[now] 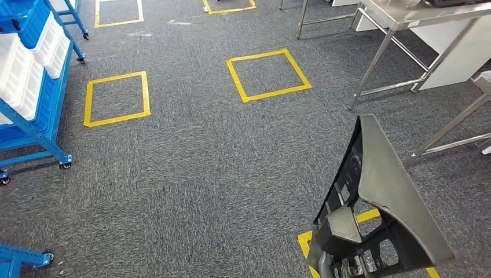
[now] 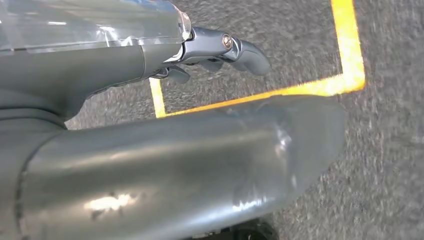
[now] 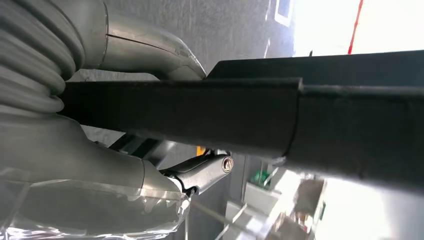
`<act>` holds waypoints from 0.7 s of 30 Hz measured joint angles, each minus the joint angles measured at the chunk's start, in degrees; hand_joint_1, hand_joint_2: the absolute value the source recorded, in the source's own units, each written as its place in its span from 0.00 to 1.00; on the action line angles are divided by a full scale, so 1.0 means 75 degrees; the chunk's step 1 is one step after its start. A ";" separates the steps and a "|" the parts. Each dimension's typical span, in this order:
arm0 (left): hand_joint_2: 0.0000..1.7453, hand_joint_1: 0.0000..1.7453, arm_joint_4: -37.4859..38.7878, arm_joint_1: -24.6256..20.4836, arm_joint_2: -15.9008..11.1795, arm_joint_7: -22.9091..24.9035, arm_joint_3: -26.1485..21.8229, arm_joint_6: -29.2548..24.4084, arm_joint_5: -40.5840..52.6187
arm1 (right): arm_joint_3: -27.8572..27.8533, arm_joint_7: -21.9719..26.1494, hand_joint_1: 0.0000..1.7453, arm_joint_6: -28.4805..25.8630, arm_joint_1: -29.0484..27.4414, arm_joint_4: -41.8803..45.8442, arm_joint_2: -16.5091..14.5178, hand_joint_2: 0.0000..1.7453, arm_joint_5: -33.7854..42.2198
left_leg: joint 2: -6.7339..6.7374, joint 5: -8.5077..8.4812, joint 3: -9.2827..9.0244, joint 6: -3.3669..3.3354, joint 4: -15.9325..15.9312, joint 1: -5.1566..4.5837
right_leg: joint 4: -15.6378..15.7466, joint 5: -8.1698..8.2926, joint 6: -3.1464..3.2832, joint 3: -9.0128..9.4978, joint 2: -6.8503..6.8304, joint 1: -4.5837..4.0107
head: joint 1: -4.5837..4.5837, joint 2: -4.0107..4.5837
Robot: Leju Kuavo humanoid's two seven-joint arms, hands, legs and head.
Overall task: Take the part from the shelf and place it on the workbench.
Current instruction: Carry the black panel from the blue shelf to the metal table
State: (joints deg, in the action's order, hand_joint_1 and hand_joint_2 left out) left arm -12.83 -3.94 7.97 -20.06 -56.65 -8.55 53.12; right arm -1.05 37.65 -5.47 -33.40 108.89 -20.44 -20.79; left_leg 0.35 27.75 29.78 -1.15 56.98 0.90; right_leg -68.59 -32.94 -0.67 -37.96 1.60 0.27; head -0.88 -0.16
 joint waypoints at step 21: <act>0.00 0.00 0.0000 0.0051 0.0041 0.0079 0.0113 -0.0147 0.0355 | 0.0003 -0.0011 1.00 -0.0037 -0.0006 0.0208 -0.0006 1.00 -0.0218 | -0.0357 0.0300 0.0348 0.0289 0.0938 -0.0017 | 0.1373 0.0740 0.0337 0.0764 0.0498 -0.0026 | 0.0075 0.0001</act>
State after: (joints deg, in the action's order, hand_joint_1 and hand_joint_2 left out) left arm -12.83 -3.56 8.28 -19.47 -55.80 -9.65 55.78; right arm -1.03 37.57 -5.75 -33.44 110.44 -20.48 -22.43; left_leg -2.32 30.00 32.39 1.02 64.02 0.77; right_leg -58.29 -27.39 1.86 -32.23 5.34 0.07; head -0.31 -0.15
